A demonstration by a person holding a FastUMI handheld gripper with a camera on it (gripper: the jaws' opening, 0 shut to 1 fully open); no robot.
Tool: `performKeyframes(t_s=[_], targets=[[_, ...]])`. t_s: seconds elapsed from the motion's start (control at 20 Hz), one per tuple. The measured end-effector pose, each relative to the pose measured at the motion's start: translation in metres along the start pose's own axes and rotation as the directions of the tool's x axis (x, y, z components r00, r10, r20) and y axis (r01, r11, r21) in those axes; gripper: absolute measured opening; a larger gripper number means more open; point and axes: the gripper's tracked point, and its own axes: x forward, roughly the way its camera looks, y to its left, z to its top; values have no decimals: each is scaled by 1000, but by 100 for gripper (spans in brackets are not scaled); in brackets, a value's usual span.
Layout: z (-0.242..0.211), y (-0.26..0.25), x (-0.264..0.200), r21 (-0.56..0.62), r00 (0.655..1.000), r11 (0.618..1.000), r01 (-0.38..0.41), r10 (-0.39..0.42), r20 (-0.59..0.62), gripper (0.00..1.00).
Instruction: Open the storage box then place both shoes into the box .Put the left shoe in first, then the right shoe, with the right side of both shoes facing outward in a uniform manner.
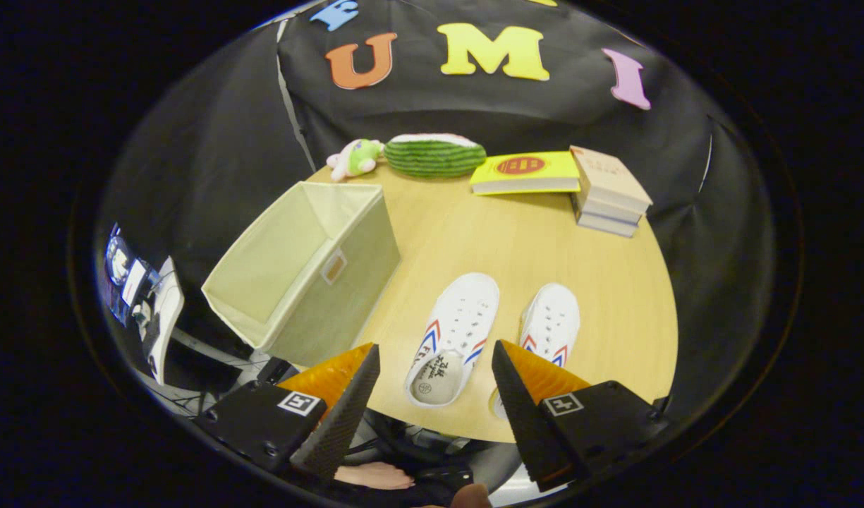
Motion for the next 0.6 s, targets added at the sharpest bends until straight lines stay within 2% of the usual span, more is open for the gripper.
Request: performKeyframes(t_s=[0.2, 0.35, 0.5, 0.6], targets=[[-21, -25, 42, 73, 994, 997, 21, -13, -105, 99], [-28, -31, 63, 137, 987, 990, 9, 13, -161, 99], [-37, -45, 82, 136, 977, 990, 41, -12, -211, 98], [-42, -45, 92, 150, 972, 988, 34, 2, -234, 97]])
